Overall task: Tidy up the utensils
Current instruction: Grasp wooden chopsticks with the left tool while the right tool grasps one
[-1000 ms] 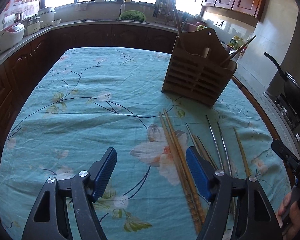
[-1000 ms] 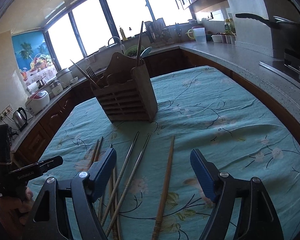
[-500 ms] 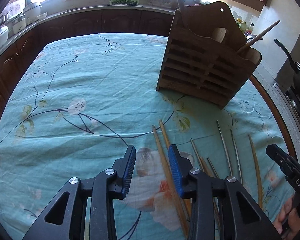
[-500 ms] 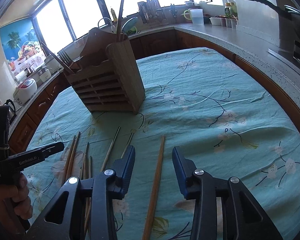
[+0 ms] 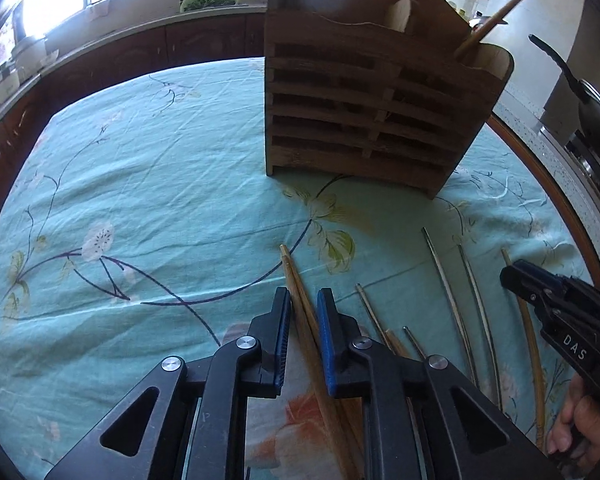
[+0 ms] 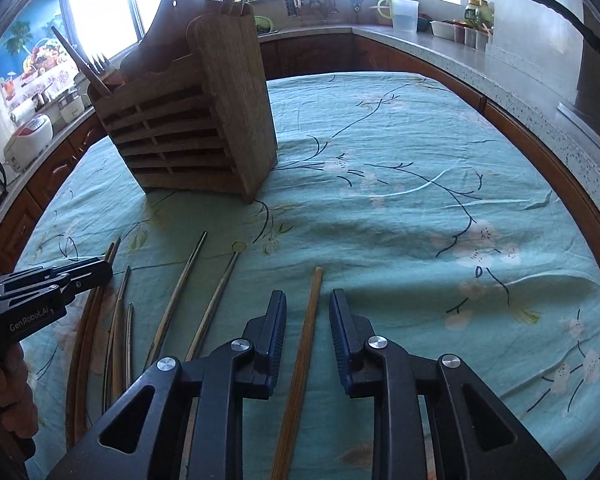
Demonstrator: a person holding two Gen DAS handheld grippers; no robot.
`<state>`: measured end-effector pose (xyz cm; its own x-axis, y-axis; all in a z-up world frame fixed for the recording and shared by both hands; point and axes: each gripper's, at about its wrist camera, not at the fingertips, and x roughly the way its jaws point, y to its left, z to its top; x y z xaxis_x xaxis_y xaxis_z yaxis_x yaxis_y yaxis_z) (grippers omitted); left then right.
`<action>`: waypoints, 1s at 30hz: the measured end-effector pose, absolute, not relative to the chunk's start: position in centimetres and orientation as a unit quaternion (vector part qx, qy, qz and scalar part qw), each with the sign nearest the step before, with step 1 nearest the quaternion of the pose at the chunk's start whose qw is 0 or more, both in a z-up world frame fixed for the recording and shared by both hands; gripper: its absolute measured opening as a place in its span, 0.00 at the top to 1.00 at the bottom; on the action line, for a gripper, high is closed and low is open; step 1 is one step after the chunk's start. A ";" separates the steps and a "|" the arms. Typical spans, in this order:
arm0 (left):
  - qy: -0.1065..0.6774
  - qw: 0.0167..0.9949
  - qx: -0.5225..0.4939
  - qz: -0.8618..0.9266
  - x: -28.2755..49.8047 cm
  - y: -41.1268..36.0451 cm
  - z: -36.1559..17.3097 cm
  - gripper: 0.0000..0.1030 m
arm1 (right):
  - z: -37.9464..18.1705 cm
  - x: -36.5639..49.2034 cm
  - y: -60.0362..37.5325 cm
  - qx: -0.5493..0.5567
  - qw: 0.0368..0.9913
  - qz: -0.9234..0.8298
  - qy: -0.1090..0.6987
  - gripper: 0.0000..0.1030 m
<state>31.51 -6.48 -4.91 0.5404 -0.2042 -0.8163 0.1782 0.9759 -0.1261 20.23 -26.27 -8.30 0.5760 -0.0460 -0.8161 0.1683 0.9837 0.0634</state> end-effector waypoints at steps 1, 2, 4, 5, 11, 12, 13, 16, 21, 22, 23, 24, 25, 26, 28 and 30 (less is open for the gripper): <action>0.464 0.879 -0.013 -0.111 31.5 -6.5 -5.0 0.88 | -8.3 20.3 -26.3 0.064 0.885 -0.064 0.457 0.86; 0.461 0.879 -0.017 -0.116 31.4 -6.3 -5.1 0.89 | -8.3 20.4 -26.4 0.063 0.884 -0.067 0.458 0.92; 0.458 0.879 -0.031 -0.124 31.2 -5.7 -5.2 0.89 | -8.3 20.4 -26.7 0.067 0.884 -0.066 0.457 0.92; 0.458 0.879 -0.037 -0.128 31.2 -5.5 -5.3 0.90 | -8.3 20.4 -26.6 0.066 0.885 -0.066 0.457 0.93; 0.461 0.874 -0.063 -0.142 31.0 -4.4 -5.2 0.95 | -8.3 20.3 -27.0 0.078 0.886 -0.060 0.454 0.94; 0.458 0.876 -0.060 -0.141 30.9 -4.4 -5.1 0.95 | -8.3 20.2 -27.0 0.080 0.886 -0.059 0.453 0.94; 0.453 0.878 -0.059 -0.140 30.8 -4.2 -4.8 0.95 | -8.3 20.2 -27.0 0.081 0.886 -0.058 0.452 0.94; 0.442 0.883 -0.067 -0.142 30.0 -3.5 -3.8 0.95 | -8.3 20.1 -27.0 0.085 0.887 -0.056 0.450 0.94; 0.455 0.874 -0.076 -0.151 29.6 -2.4 -3.5 0.95 | -8.2 19.9 -27.2 0.095 0.887 -0.051 0.448 0.94; 0.460 0.873 -0.070 -0.145 29.7 -2.3 -3.8 0.95 | -8.2 19.9 -27.0 0.094 0.887 -0.051 0.449 0.94; 0.467 0.871 -0.064 -0.141 29.8 -2.2 -4.2 0.95 | -8.2 19.8 -26.9 0.093 0.887 -0.051 0.449 0.94; 0.474 0.868 -0.062 -0.137 29.8 -2.1 -4.5 0.94 | -8.2 19.8 -26.9 0.092 0.887 -0.050 0.449 0.94; 0.472 0.868 -0.064 -0.140 29.7 -1.9 -4.6 0.94 | -8.2 19.8 -26.9 0.092 0.887 -0.049 0.449 0.94; 0.472 0.868 -0.064 -0.140 29.6 -1.9 -4.5 0.94 | -8.2 19.8 -26.9 0.093 0.887 -0.049 0.449 0.94; 0.473 0.869 -0.058 -0.135 29.6 -1.9 -4.4 0.93 | -8.2 19.7 -27.0 0.094 0.887 -0.048 0.449 0.94; 0.471 0.871 -0.050 -0.133 29.5 -2.1 -4.3 0.93 | -8.2 19.7 -26.9 0.094 0.888 -0.049 0.448 0.94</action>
<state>29.46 -2.09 -4.26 0.5205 -0.2783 -0.8073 0.1849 0.9597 -0.2116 19.74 -26.92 -8.24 0.5930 -0.0025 -0.8052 0.1707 0.9776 0.1227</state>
